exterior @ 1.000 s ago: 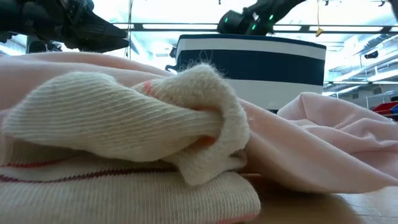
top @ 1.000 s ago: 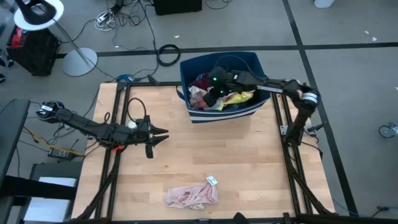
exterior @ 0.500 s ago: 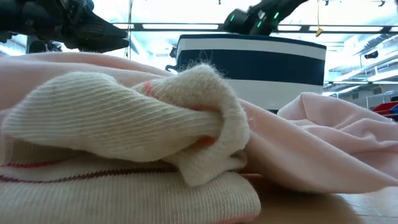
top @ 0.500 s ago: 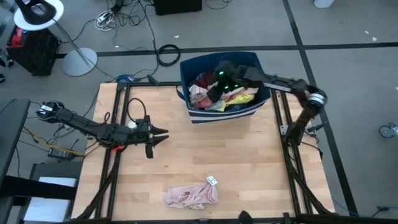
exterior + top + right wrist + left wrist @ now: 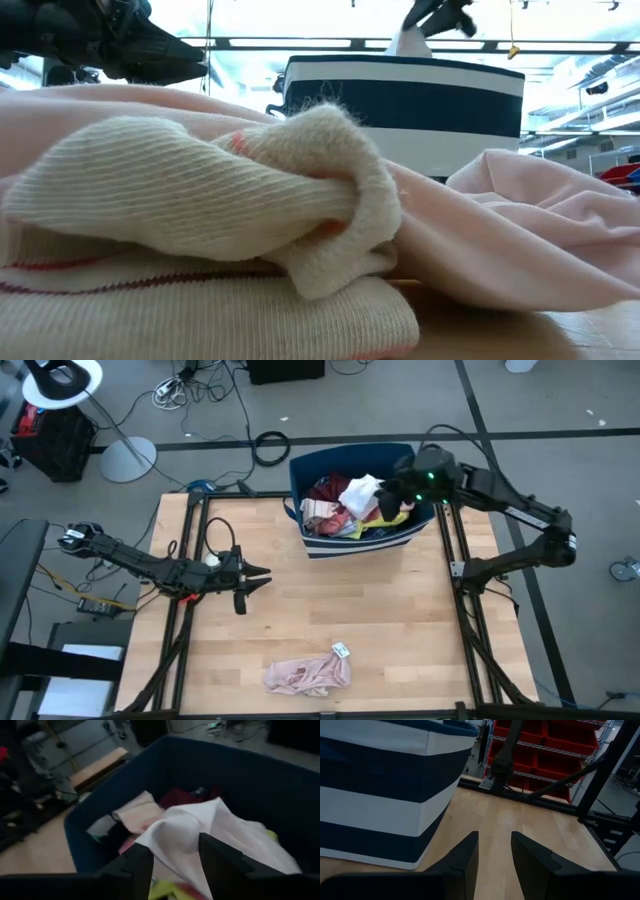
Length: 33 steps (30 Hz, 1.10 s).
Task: Sort clothes
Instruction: Put the white underwear into the blue laundry bin, then put the light pink shirt into the blue laundry bin
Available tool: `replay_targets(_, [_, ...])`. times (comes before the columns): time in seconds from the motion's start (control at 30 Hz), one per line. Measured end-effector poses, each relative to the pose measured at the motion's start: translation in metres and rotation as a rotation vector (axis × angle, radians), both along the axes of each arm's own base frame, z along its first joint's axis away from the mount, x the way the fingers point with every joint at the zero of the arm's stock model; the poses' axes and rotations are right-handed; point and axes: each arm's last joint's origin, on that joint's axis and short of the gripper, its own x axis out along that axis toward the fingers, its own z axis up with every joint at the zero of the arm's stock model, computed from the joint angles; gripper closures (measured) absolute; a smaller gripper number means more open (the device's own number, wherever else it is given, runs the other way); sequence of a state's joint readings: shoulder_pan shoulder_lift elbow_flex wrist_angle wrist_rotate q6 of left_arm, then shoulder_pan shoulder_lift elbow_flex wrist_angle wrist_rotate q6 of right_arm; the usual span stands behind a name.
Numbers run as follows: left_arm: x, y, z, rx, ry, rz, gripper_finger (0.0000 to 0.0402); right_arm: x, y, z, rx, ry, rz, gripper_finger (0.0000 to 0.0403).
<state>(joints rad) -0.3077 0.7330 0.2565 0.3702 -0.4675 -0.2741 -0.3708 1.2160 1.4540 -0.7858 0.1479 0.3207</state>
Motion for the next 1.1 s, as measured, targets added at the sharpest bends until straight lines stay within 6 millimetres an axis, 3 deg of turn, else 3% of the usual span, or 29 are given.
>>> replay_targets(0.17, [0.0, 0.0, 0.0, 0.0, 0.0, 0.0, 0.028, -0.01, 0.01, -0.003, -0.05, 0.096, -0.113, 0.0245])
replay_targets(0.5, [0.0, 0.0, 0.0, -0.023, -0.001, -0.009, 0.028, -0.005, -0.011, -0.038, 0.108, 0.373, -0.173, 0.0245])
replay_targets(0.67, [0.0, 0.0, -0.001, -0.02, 0.011, -0.011, 0.028, -0.009, -0.006, -0.026, 0.064, 0.28, -0.145, 0.0245])
replay_targets(0.8, [0.0, 0.0, -0.003, -0.014, 0.027, -0.011, 0.028, -0.016, 0.008, -0.008, 0.049, 0.134, -0.062, 0.0245])
replay_targets(0.93, [0.0, 0.0, -0.003, -0.013, 0.026, -0.011, 0.028, -0.021, 0.034, -0.002, 0.05, 0.104, 0.069, 0.0245])
replay_targets(1.1, [0.0, 0.0, -0.003, -0.013, 0.025, -0.011, 0.028, -0.017, 0.074, -0.016, 0.036, 0.126, 0.254, 0.0245])
